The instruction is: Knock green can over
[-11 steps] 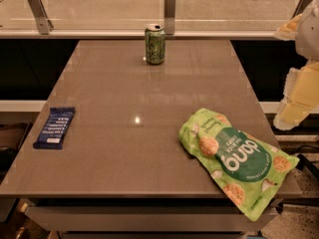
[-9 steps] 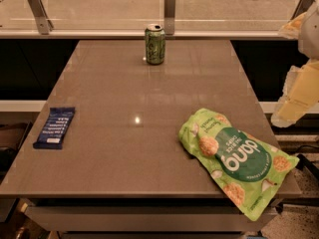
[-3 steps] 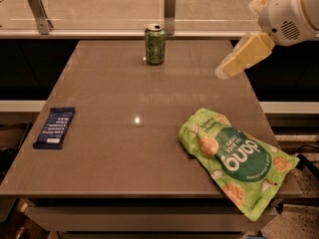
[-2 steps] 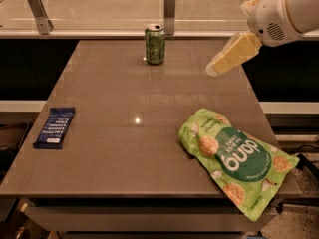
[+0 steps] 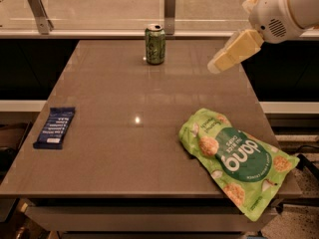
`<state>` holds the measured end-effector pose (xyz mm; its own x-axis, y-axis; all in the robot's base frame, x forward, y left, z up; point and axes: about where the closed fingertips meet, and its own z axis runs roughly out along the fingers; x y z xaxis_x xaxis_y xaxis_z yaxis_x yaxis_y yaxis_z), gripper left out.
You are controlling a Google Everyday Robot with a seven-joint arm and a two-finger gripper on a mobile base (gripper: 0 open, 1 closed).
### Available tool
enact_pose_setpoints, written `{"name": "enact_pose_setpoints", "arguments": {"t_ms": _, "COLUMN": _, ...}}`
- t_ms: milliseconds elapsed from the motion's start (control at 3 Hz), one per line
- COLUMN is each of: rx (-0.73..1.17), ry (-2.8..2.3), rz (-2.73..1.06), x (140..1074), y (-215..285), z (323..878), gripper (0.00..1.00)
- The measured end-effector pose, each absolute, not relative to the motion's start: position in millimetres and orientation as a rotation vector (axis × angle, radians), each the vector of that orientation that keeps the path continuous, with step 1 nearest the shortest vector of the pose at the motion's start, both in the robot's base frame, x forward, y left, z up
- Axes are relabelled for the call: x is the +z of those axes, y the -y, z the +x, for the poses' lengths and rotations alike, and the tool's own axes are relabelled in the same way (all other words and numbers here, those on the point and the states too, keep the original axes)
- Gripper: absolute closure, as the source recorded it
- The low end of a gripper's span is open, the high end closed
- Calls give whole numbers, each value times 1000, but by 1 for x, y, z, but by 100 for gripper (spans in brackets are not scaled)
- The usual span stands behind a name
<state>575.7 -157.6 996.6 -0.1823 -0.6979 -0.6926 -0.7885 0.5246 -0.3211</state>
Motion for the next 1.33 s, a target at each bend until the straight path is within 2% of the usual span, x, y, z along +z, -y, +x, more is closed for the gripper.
{"name": "enact_pose_setpoints", "arguments": {"t_ms": 1333, "rx": 270, "ry": -1836, "rz": -1151, "x": 956, "y": 124, "z": 625, "gripper": 0}}
